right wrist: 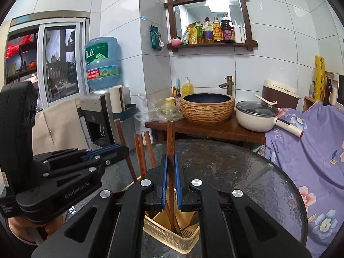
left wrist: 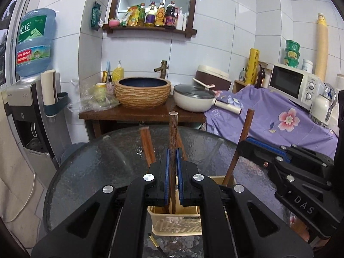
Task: Organize utensils
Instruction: 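Lower the chopstick into the holder with the right tool while the left tool releases its chopstick inside, then move both open tools to the black gold-tipped chopsticks on the table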
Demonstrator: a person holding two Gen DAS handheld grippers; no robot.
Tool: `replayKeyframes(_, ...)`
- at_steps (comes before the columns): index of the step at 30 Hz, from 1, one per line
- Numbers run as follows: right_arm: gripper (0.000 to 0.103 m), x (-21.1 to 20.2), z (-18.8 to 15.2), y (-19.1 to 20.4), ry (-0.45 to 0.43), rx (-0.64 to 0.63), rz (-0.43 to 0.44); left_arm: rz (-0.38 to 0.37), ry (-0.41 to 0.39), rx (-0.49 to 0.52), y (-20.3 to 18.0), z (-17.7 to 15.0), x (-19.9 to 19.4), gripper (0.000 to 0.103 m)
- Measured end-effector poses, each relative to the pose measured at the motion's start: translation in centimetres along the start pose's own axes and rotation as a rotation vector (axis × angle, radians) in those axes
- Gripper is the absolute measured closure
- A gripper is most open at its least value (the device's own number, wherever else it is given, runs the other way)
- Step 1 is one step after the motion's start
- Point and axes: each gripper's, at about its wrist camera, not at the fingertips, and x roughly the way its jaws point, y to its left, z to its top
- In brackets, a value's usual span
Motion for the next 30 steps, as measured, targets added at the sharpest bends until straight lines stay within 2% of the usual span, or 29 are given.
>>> replayKeyframes(12,0.095,0.5,-0.9,0.2,0.005,-0.023,-0.015,0.013,0.041,0.010,0.0,-2.1,1.9,0.096)
replayKeyframes(13,0.090,0.5,-0.9,0.3,0.005,-0.032,-0.017,0.009,0.042,0.006,0.1,-2.1,1.9,0.096)
replayKeyframes(15,0.051,0.3,-1.0,0.2,-0.007,-0.028,-0.031,0.001,0.045,0.005,0.1,-2.0,1.9,0.096)
replayKeyframes(16,0.047,0.1,-1.1,0.1,-0.025,-0.016,-0.030,0.002,0.044,0.007,0.1,-2.0,1.8,0.096)
replayKeyframes(20,0.047,-0.5,-1.3,-0.2,-0.028,-0.001,-0.021,-0.009,0.040,0.001,0.6,-2.3,1.0,0.093)
replayKeyframes(21,0.047,-0.8,-1.4,-0.3,-0.032,0.002,-0.017,-0.014,0.034,-0.007,0.9,-2.5,0.5,0.085)
replayKeyframes(22,0.047,-1.1,-1.6,-0.4,-0.037,0.005,-0.011,-0.018,0.025,-0.018,1.2,-2.6,0.0,0.065)
replayKeyframes(23,0.047,-1.4,-1.7,-0.4,-0.041,0.006,-0.009,-0.021,0.012,-0.030,1.5,-2.8,-0.6,0.051)
replayKeyframes(24,0.047,-1.8,-2.0,-0.4,-0.045,0.007,-0.008,-0.021,-0.004,-0.041,1.8,-2.9,-1.2,0.030)
replayKeyframes(25,0.047,-2.1,-2.3,-0.3,-0.046,0.006,-0.013,-0.016,-0.032,-0.056,2.2,-3.2,-2.1,0.025)
replayKeyframes(27,0.047,-2.7,-2.9,-0.1,-0.038,0.005,-0.025,0.016,-0.057,-0.059,3.0,-4.0,-3.6,0.022)
replayKeyframes(28,0.047,-2.8,-3.1,0.1,-0.030,0.002,-0.033,0.030,-0.057,-0.058,3.2,-4.3,-4.0,0.017)
replayKeyframes(30,0.047,-3.2,-4.2,0.7,0.006,-0.002,-0.077,0.067,-0.043,-0.060,3.9,-5.3,-4.6,0.013)
